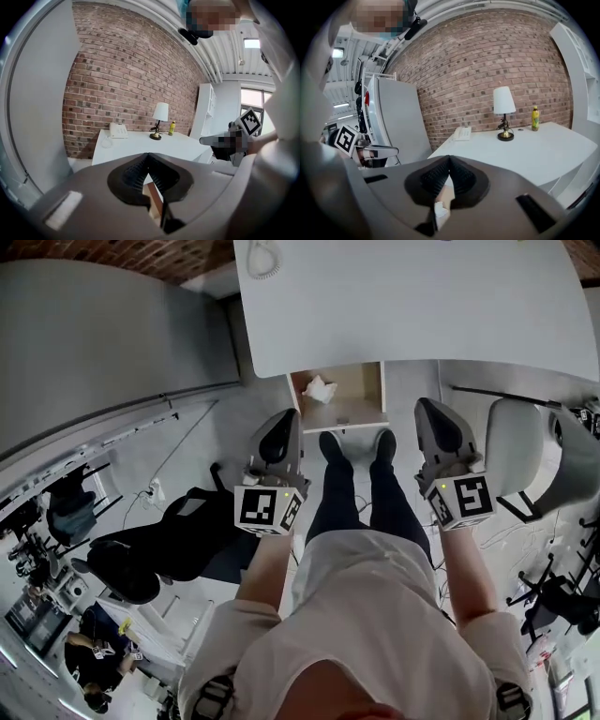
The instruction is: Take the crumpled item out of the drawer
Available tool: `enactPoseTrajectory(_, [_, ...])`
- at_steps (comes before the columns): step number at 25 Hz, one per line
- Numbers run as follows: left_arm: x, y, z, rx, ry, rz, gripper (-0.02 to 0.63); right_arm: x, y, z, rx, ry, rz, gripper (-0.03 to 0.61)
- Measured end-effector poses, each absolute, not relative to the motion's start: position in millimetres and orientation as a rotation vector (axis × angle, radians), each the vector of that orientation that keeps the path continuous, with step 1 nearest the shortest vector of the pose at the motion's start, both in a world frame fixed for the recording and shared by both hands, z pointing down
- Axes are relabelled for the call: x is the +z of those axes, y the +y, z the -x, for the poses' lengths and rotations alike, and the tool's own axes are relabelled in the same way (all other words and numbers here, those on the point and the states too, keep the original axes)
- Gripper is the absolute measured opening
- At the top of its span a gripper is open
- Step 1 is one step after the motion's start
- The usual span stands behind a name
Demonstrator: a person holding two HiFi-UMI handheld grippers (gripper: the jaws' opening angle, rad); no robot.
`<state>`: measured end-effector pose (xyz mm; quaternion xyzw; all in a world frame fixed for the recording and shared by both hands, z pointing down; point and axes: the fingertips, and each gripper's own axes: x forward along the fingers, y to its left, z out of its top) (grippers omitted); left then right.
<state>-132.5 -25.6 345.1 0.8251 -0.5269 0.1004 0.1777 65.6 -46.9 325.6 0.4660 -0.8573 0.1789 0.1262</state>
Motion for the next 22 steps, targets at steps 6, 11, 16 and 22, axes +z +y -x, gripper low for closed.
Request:
enactPoseTrajectory(6, [403,-20,132,0.369,-1.445,-2.31,0.009,381,-45,-47,0.584,-2.474,-1.296,0.003])
enactPoseTrajectory(11, [457,-4,132,0.43,-1.434,-2.225,0.009,427,-39,-43,0.635,-2.441,-1.27,0.002])
enactPoseTrajectory(16, [498,9,128,0.47,-1.397,-2.187,0.009,467,-28,-43,0.67,-2.419,-1.252,0.003])
enactPoseTrajectory(22, [542,27,127,0.52,-1.392,-2.13,0.009,514,-8,-45,0.729,-2.387,-1.226,0.002])
